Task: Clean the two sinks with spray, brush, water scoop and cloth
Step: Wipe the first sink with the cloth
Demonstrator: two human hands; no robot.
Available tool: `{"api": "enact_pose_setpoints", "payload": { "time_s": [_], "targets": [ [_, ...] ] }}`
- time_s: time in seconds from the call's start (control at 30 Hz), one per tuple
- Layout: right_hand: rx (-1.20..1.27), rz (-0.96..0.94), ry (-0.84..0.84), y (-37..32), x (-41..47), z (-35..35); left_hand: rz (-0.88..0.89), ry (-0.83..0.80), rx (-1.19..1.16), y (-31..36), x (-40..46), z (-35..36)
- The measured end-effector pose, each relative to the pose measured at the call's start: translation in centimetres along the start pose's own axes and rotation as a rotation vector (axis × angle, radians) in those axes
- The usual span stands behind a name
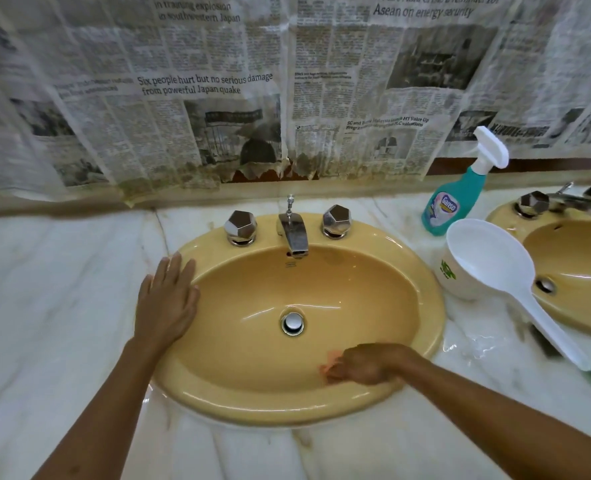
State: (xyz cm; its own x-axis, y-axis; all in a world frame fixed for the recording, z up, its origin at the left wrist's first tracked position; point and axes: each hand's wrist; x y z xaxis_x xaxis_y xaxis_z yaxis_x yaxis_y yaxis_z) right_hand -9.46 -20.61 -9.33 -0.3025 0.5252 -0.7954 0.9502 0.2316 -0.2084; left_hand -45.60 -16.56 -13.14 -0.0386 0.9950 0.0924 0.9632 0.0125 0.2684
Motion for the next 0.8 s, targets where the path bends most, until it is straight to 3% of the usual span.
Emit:
{"api": "enact_pose_setpoints", "payload": {
  "time_s": [0.1,0.17,0.27,0.4,0.47,0.53,0.63,0.7,0.8],
  "targets": [
    [-0.731,0.129,0.350,8.6,3.1,-3.2,-0.044,0.046,-0.020,-0.8,-2.4,-0.1],
    [-0.891,-0.017,0.577,8.9,6.5,-5.3,-0.064,0.059,-0.061,-1.1,-3.6,0.2],
    [-0.775,-0.259,0.732,1.4,12.0,-6.6,-0.105,0.104,-0.124,-1.3,-3.6,0.5],
    [-0.614,-0.685,0.784,-13.6,17.0,-1.9,-0.144,0.157,-0.211,-1.8,-3.3,1.0],
    [-0.590,-0.749,0.812,-15.8,17.3,-1.3,-0.150,0.175,-0.253,-2.0,-3.3,1.1],
    [-0.612,-0.649,0.823,-12.6,16.6,-2.6,-0.169,0.192,-0.282,-1.8,-3.3,0.9],
    [-0.634,-0.230,0.683,-3.8,15.6,-2.4,-0.180,0.211,-0.304,-1.4,-3.3,0.6],
    [-0.519,-0.027,0.588,-0.4,14.3,-0.6,-0.185,0.212,-0.307,-1.3,-3.3,0.5],
    [-0.215,-0.008,0.626,-3.2,14.1,0.9,-0.185,0.213,-0.301,-1.5,-3.2,0.6]
  ]
}}
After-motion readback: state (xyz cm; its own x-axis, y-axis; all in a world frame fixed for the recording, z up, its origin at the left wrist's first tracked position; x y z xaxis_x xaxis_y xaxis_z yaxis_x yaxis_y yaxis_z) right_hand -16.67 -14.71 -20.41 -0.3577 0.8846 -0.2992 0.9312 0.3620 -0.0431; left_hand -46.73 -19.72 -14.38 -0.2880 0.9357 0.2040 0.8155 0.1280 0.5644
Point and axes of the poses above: each hand's wrist, its own x-axis towards the middle knuckle, its own z-axis out of the palm, y = z × x, and after that the axes turned 6 degrees about y, right-handed
